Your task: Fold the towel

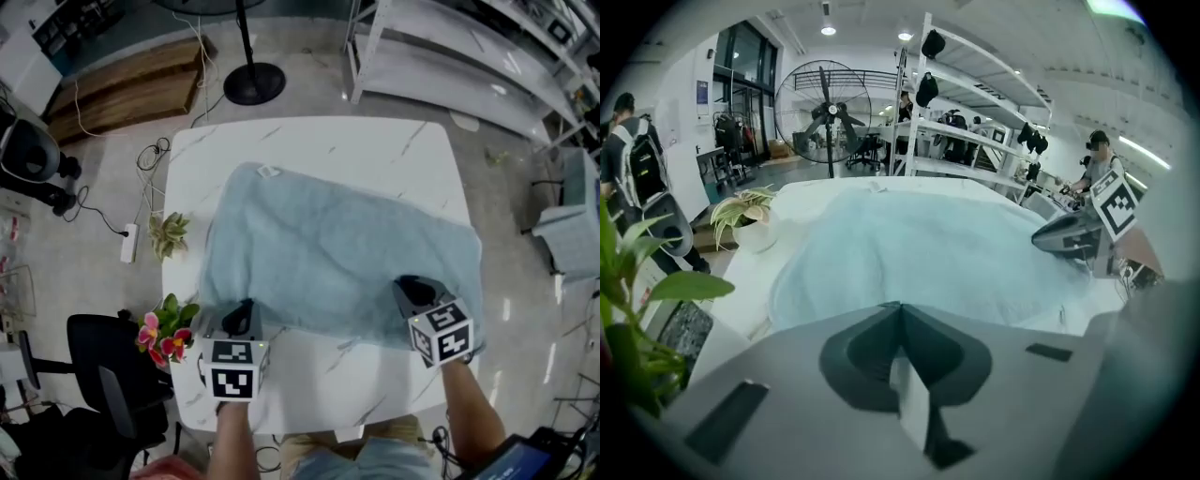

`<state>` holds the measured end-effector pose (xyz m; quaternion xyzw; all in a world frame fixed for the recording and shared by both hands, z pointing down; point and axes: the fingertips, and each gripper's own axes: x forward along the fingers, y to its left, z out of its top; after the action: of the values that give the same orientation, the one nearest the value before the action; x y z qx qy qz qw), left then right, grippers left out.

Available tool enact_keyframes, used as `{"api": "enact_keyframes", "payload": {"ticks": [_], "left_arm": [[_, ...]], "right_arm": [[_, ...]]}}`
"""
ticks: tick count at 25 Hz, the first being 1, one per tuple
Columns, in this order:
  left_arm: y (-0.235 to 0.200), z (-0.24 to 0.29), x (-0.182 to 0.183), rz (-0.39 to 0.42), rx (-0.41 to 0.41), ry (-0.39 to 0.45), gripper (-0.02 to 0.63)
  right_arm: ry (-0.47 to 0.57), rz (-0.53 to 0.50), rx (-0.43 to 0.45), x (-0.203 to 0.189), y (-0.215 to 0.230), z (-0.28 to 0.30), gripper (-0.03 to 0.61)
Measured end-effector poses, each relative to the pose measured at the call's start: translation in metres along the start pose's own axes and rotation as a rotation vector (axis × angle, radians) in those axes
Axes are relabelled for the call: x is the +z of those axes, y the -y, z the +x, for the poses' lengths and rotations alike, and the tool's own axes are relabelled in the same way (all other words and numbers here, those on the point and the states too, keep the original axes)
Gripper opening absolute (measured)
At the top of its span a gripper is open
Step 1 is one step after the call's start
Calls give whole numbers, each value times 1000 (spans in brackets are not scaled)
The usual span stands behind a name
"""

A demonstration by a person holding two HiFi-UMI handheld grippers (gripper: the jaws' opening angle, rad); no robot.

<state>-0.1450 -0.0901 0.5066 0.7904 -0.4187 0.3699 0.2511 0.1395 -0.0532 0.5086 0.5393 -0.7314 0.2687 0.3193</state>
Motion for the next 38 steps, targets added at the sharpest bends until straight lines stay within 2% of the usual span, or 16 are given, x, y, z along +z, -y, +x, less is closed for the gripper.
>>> {"api": "enact_keyframes", "payload": {"ticks": [8,12,14,19,26,29,33,38], "left_arm": [[0,-11,-10,0,-2,-10,8],[-2,-21,9,-14,17,81,8],[-5,-18,14,-9,33,91,8],[-20,-2,0,32,92,-32,8],[-20,-1,-4,59,96,-67,8],[-14,-4,1,79,96,-39,8],[-3,-17,13,96,103,45,8],[5,-41,26,152,129,112,8]], "right_arm": [[3,22,-10,1,3,-2,58],[1,30,-9,0,2,0,60],[3,32,-13,0,2,0,58],[0,36,-13,0,2,0,58],[5,48,-14,0,3,1,58],[17,55,-17,0,3,1,58],[33,64,-8,-1,0,9,62],[129,144,35,25,-3,-5,80]]}}
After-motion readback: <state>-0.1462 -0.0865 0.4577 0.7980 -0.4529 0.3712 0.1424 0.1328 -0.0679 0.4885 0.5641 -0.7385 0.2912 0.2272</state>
